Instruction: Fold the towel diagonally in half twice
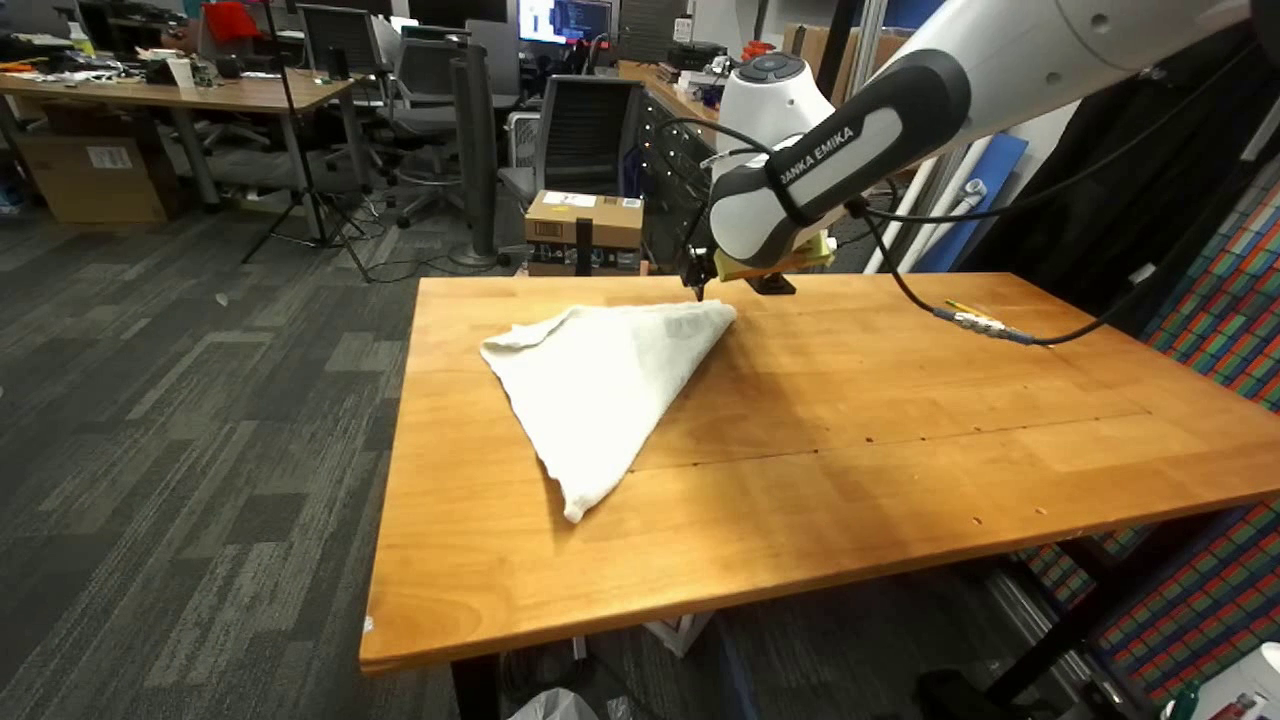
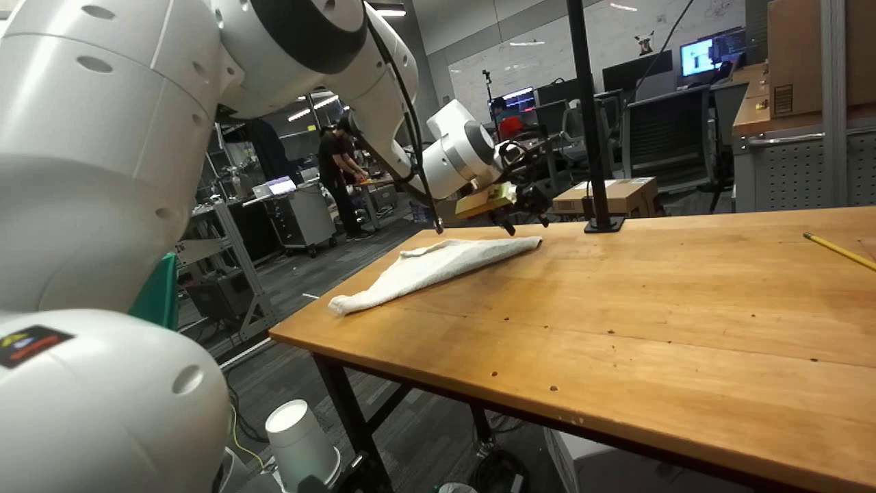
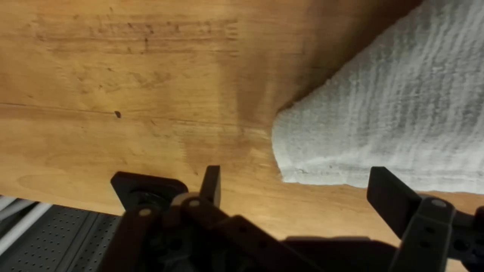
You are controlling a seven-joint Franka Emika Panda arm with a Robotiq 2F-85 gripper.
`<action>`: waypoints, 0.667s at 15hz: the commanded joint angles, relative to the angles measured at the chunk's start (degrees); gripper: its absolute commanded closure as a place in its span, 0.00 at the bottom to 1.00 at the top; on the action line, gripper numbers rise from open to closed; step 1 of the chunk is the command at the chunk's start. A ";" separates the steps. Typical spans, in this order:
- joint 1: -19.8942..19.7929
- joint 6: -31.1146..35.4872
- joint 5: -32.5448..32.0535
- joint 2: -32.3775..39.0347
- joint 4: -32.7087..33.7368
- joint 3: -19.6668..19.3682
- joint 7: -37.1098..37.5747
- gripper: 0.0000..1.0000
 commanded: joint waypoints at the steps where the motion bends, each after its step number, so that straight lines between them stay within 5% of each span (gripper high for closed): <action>1: -0.09 -0.55 1.66 3.11 2.82 -0.88 -0.40 0.00; 5: 0.30 -1.51 3.43 3.99 2.98 -0.31 -0.60 0.00; 6: 0.50 -1.70 3.70 3.67 2.73 -0.22 -0.56 0.20; 10: 1.59 -1.66 3.95 1.75 0.47 -0.09 -0.20 0.52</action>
